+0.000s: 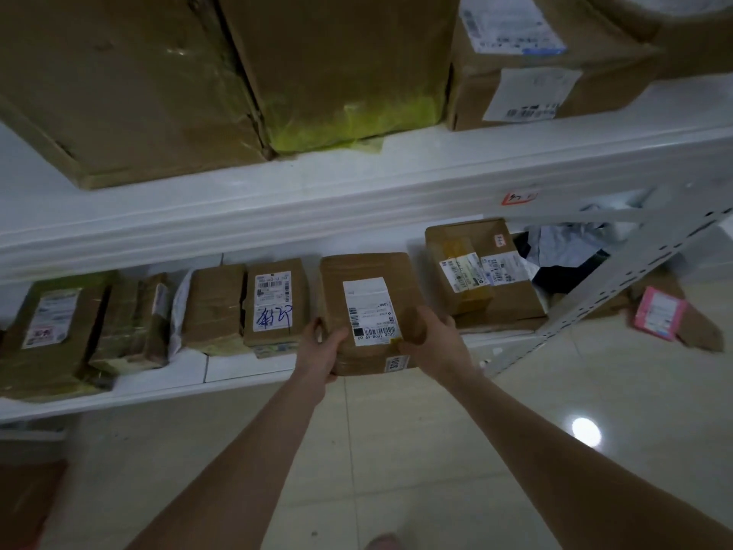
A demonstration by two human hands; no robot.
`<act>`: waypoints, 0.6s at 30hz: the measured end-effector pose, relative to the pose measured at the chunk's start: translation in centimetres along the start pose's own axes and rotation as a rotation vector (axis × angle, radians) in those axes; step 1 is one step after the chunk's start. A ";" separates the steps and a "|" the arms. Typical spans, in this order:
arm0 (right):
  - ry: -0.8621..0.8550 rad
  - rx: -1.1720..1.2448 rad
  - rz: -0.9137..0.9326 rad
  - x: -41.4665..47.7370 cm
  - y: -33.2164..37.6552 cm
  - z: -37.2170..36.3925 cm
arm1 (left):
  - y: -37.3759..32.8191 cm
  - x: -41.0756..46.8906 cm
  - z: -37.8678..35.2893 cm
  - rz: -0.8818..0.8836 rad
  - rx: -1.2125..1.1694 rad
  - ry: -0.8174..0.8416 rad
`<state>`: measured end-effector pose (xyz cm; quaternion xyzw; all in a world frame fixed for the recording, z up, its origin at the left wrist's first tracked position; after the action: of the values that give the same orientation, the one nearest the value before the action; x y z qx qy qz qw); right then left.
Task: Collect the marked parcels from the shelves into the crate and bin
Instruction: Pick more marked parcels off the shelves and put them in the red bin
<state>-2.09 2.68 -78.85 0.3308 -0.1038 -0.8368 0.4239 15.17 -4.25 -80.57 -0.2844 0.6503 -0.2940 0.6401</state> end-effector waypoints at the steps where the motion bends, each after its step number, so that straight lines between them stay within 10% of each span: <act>1: 0.012 -0.046 0.012 0.5 0.1 -0.6 | 0.1 0.9 -0.5 -0.007 0.008 0.000; 18: -0.125 -0.429 0.128 7.2 0.5 -5.3 | 1.1 6.8 -3.3 -0.058 0.213 0.101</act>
<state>-1.38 -2.69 -86.04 0.1734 0.0295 -0.8301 0.5292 11.71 -8.53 -85.93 -0.2183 0.6383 -0.3941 0.6243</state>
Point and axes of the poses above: each hand's wrist, its own x-axis towards the middle knuckle, its own z-axis out of the back of the hand, y = z × x, the point moved 3 cm from there along x, towards the middle knuckle, and after that the axes turned 14 degrees about -x, right-handed, at the moved point
